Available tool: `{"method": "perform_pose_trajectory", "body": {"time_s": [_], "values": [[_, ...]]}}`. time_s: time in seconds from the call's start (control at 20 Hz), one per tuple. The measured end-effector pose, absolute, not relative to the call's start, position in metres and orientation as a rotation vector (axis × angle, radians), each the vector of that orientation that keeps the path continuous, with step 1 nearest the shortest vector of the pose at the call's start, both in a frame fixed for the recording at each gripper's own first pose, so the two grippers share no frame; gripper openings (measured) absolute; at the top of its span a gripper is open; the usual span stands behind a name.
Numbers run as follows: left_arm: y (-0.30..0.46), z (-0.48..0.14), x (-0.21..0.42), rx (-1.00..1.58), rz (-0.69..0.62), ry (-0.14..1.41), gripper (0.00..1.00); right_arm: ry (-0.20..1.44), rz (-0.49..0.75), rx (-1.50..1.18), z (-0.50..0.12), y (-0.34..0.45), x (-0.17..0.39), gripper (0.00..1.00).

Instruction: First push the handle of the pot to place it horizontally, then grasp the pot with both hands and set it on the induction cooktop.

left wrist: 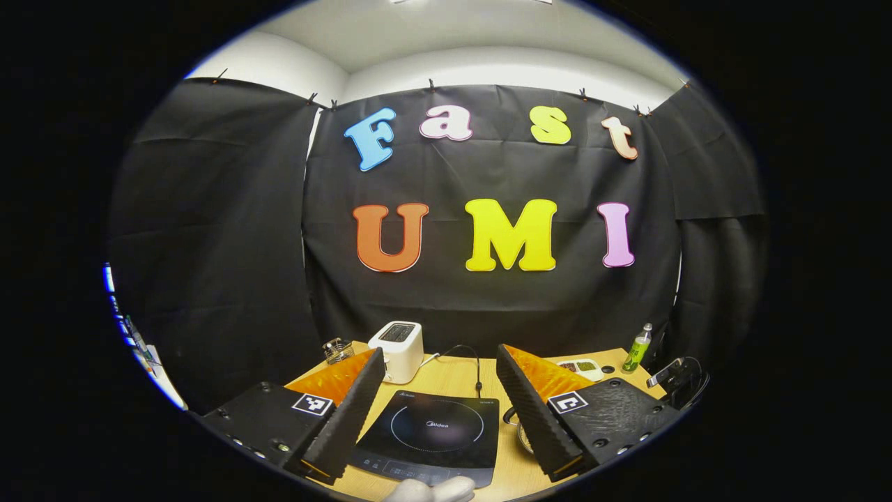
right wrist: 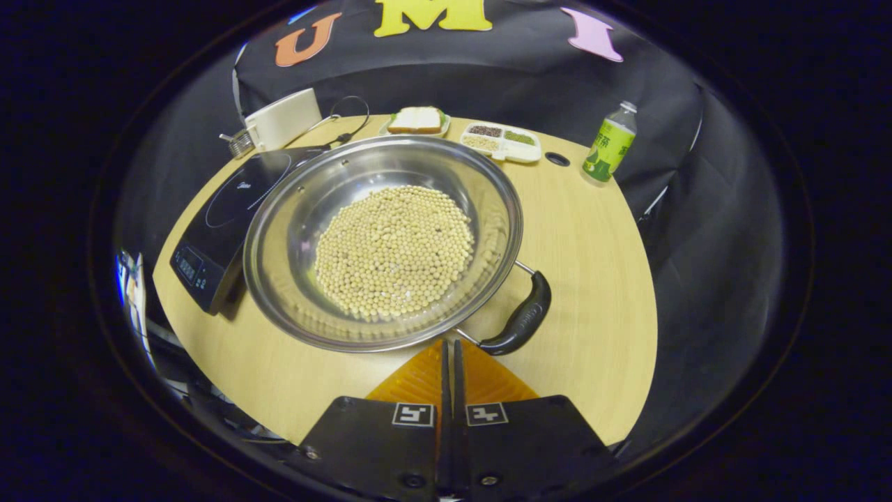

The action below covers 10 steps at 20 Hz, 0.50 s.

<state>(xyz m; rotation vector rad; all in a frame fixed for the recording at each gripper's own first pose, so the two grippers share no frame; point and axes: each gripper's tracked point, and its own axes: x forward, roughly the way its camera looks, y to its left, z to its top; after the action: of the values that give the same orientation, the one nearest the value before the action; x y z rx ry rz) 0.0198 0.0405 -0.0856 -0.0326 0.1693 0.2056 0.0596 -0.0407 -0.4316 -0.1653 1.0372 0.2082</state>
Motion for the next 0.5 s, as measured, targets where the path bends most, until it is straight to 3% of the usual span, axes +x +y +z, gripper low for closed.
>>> {"method": "perform_pose_trajectory", "body": {"time_s": [0.5], "values": [[0.028, -0.096, 0.026, -0.016, 0.265, 0.209, 0.96, 1.038, 0.303, -0.285, -0.434, -0.080, 0.102, 0.04]]}}
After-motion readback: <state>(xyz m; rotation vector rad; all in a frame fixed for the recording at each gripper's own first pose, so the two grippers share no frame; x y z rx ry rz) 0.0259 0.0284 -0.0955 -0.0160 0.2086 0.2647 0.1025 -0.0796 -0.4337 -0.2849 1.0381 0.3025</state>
